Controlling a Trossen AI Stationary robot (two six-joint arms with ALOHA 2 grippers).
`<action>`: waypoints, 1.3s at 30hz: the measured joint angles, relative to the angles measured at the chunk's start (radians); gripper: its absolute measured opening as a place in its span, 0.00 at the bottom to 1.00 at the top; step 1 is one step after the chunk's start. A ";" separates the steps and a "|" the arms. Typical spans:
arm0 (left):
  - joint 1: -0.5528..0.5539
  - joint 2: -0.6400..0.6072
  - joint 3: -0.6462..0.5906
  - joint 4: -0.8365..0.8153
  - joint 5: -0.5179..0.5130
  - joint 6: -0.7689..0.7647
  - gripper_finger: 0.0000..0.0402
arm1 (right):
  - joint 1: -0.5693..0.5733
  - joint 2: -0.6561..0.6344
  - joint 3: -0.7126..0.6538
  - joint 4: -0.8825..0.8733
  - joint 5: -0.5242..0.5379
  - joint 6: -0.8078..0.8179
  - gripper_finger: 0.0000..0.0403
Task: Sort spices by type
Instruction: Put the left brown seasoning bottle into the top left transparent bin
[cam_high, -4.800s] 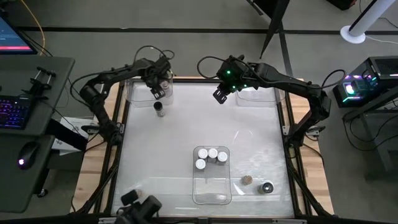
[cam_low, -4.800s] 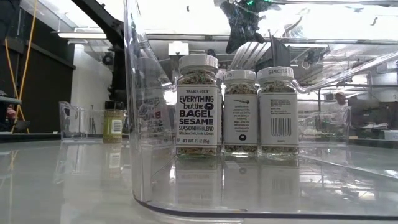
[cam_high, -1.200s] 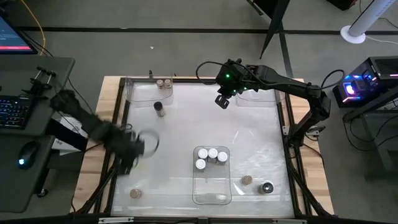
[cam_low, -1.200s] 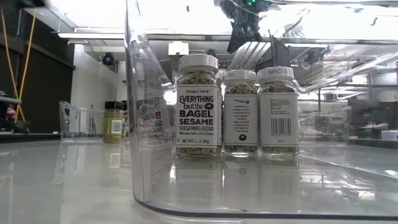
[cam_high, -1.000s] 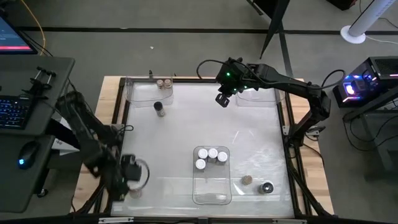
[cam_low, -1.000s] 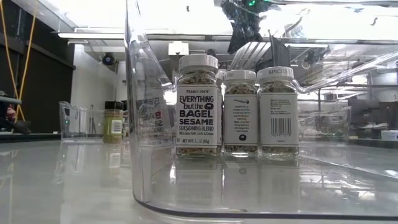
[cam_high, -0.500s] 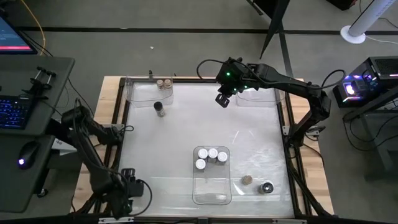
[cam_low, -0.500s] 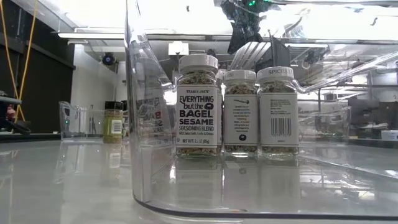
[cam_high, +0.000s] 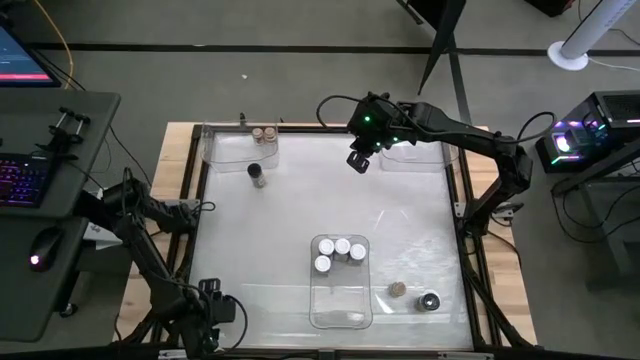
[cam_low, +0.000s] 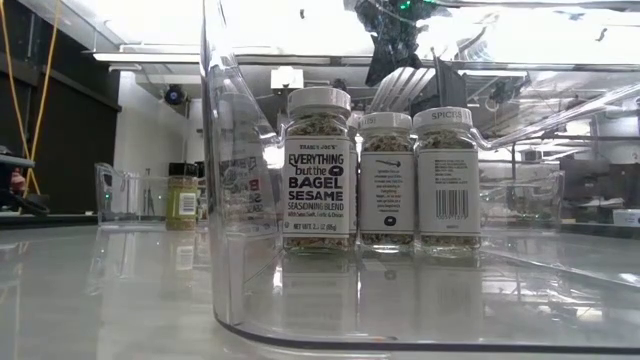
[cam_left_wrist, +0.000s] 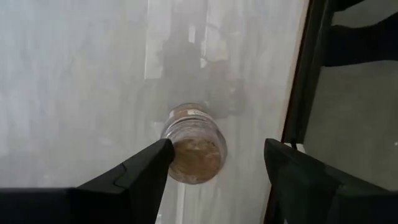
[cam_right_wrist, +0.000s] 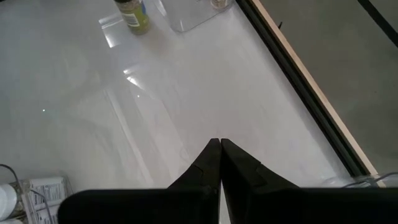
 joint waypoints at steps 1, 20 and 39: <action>0.000 0.002 -0.001 0.001 -0.003 -0.002 0.62 | 0.000 0.000 0.000 0.000 -0.001 -0.001 0.00; -0.025 0.006 -0.007 -0.055 0.010 -0.035 0.62 | 0.000 0.000 0.000 0.000 -0.002 -0.001 0.00; -0.030 0.080 -0.006 -0.049 0.010 -0.042 0.62 | 0.000 0.000 0.000 0.000 -0.002 0.002 0.00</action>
